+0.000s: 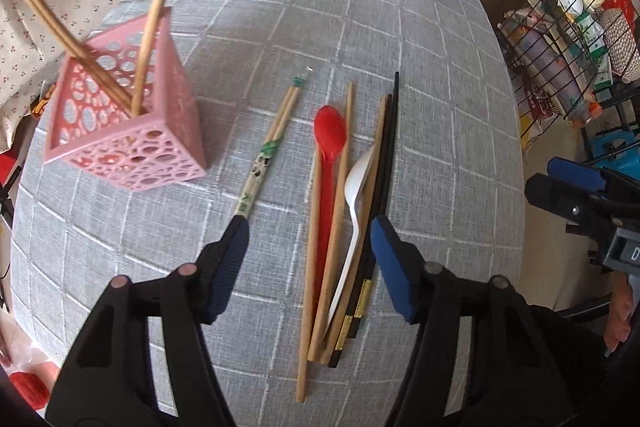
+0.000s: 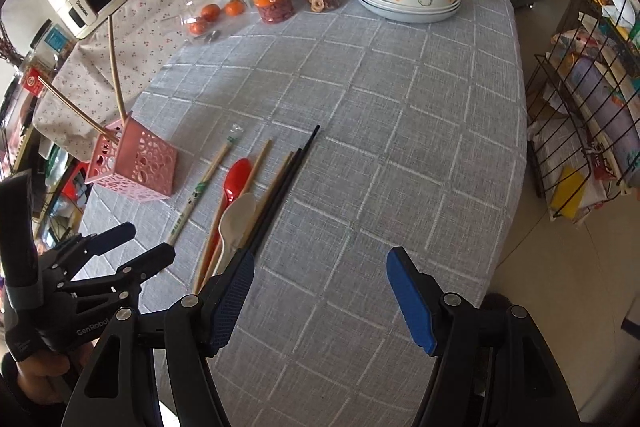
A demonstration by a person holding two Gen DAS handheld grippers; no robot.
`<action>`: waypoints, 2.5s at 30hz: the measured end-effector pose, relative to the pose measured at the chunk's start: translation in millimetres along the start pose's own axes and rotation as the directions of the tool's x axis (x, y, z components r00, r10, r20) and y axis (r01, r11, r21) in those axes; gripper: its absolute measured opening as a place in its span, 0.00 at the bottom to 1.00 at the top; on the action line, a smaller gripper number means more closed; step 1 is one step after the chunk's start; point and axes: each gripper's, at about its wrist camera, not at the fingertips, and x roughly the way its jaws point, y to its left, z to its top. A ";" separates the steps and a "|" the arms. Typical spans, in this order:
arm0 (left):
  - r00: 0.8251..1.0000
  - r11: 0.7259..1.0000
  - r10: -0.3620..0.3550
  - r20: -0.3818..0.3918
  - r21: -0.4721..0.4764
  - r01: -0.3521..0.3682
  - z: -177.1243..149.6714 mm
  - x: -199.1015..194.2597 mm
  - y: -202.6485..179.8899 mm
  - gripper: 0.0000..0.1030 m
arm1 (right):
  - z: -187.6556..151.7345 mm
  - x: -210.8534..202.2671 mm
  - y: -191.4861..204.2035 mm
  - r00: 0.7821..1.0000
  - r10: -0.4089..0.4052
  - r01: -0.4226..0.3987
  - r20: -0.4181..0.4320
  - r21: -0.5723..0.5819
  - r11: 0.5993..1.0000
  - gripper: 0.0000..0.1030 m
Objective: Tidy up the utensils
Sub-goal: 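Grasp the white plastic spoon by its handle with the left gripper, then carry the white spoon into the pink basket with left while right grasps a black chopstick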
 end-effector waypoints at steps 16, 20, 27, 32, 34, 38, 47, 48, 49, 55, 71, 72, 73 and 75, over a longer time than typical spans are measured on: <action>0.999 0.997 0.029 -0.042 0.068 -0.027 16.4 43.3 -26.8 0.06 | -8.2 8.5 -27.3 0.998 -0.053 0.053 -0.033 0.015 0.998 0.68; 1.000 0.999 0.021 -0.005 0.045 -0.021 18.3 31.3 -21.3 0.04 | -7.3 7.8 -29.4 0.998 -0.054 0.055 -0.032 0.024 0.998 0.68; 0.994 1.000 -0.003 0.107 0.031 0.000 13.4 -9.2 -8.6 0.03 | -6.1 8.8 -26.3 0.998 -0.053 0.054 -0.031 0.027 0.998 0.68; 0.982 0.999 -0.028 0.188 0.021 0.024 5.1 -38.7 10.7 0.03 | -0.6 16.0 -17.4 0.998 -0.057 0.058 -0.041 0.020 0.998 0.68; 0.977 1.000 -0.031 0.213 0.012 0.029 4.1 -45.8 16.6 0.03 | 3.4 19.9 -12.2 0.998 -0.052 0.053 -0.045 0.019 0.998 0.68; 0.966 0.999 -0.034 0.256 -0.009 0.038 2.6 -61.5 29.9 0.03 | 14.3 31.7 -1.8 0.998 -0.043 0.044 -0.050 0.019 0.999 0.68; 0.933 0.997 -0.054 0.357 -0.035 0.071 -2.0 -93.6 45.9 0.03 | 45.8 79.1 10.6 0.996 0.044 -0.035 -0.072 0.131 0.991 0.49; 0.930 0.996 -0.058 0.362 -0.036 0.076 -2.3 -95.9 47.0 0.03 | 48.5 85.3 12.6 0.995 0.063 -0.051 -0.079 0.143 0.988 0.41; 0.928 0.996 -0.061 0.368 -0.038 0.080 -2.7 -97.7 48.4 0.03 | 50.8 91.6 14.3 0.993 0.082 -0.069 -0.085 0.155 0.986 0.35; 0.919 0.993 -0.079 0.386 -0.051 0.107 -5.0 -106.2 59.6 0.03 | 58.4 123.4 24.8 0.987 0.103 -0.078 -0.122 0.194 0.978 0.17; 0.890 0.984 -0.071 0.451 -0.116 0.137 -5.9 -122.2 80.1 0.03 | 56.5 128.5 42.4 0.988 -0.013 0.030 -0.155 0.104 0.994 0.11; 0.884 0.983 -0.069 0.463 -0.118 0.138 -5.3 -123.8 80.4 0.03 | 55.0 128.4 50.6 0.988 -0.054 0.063 -0.147 0.054 0.997 0.11; 0.877 0.983 -0.064 0.476 -0.120 0.137 -4.7 -125.6 80.6 0.03 | 53.7 128.0 58.1 0.986 -0.093 0.095 -0.136 0.011 0.995 0.11; 0.857 0.983 -0.053 0.513 -0.123 0.134 -3.9 -129.7 81.7 0.03 | 51.9 127.2 64.1 0.986 -0.119 0.118 -0.117 -0.015 0.993 0.10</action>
